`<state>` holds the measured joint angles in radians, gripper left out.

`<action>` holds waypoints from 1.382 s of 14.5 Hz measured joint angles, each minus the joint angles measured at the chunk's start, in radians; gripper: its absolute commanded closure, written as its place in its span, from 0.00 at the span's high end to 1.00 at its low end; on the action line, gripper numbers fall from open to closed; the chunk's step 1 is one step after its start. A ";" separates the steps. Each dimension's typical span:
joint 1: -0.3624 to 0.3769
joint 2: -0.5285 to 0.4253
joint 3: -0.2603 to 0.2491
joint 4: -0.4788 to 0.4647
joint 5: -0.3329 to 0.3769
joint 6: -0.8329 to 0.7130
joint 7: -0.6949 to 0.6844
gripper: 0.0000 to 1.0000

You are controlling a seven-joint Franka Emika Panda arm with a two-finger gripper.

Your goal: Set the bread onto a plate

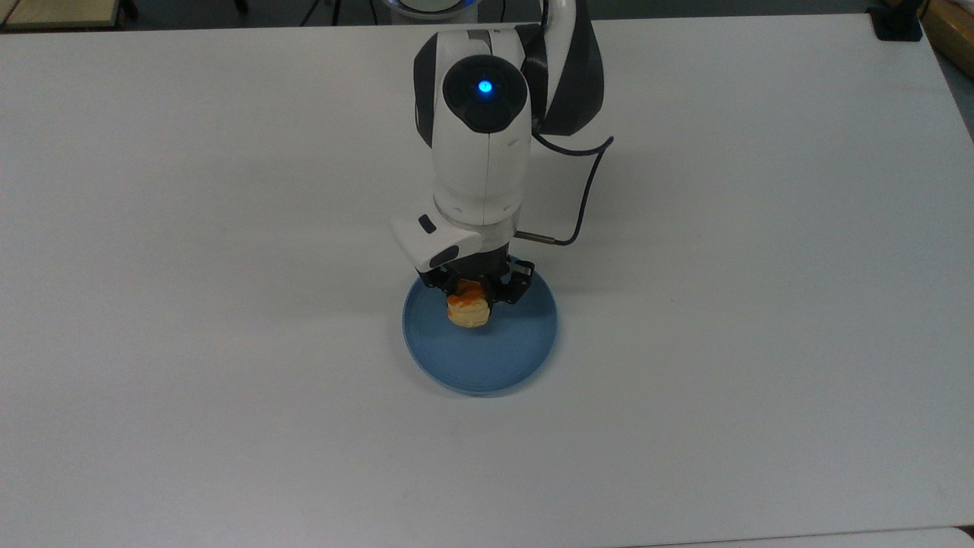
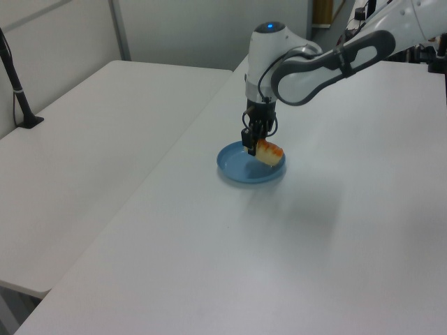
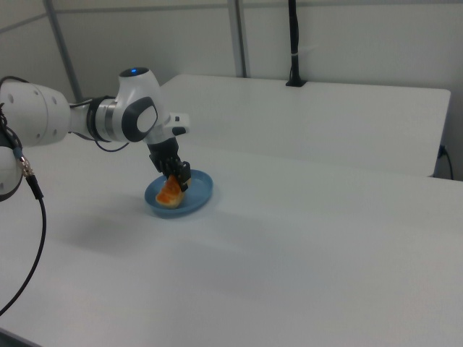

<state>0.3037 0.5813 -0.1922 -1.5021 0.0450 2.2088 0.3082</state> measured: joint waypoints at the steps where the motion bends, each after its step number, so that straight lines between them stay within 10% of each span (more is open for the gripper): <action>1: 0.004 0.015 0.000 0.000 -0.004 0.019 0.016 0.62; 2: 0.008 0.030 0.001 0.000 -0.010 0.044 0.035 1.00; 10: 0.016 0.044 -0.002 0.036 -0.070 0.070 0.097 1.00; 20: -0.087 -0.348 -0.002 0.039 -0.070 -0.448 -0.093 1.00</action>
<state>0.2170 0.2337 -0.1942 -1.4628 -0.0252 1.7606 0.2154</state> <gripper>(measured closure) 0.000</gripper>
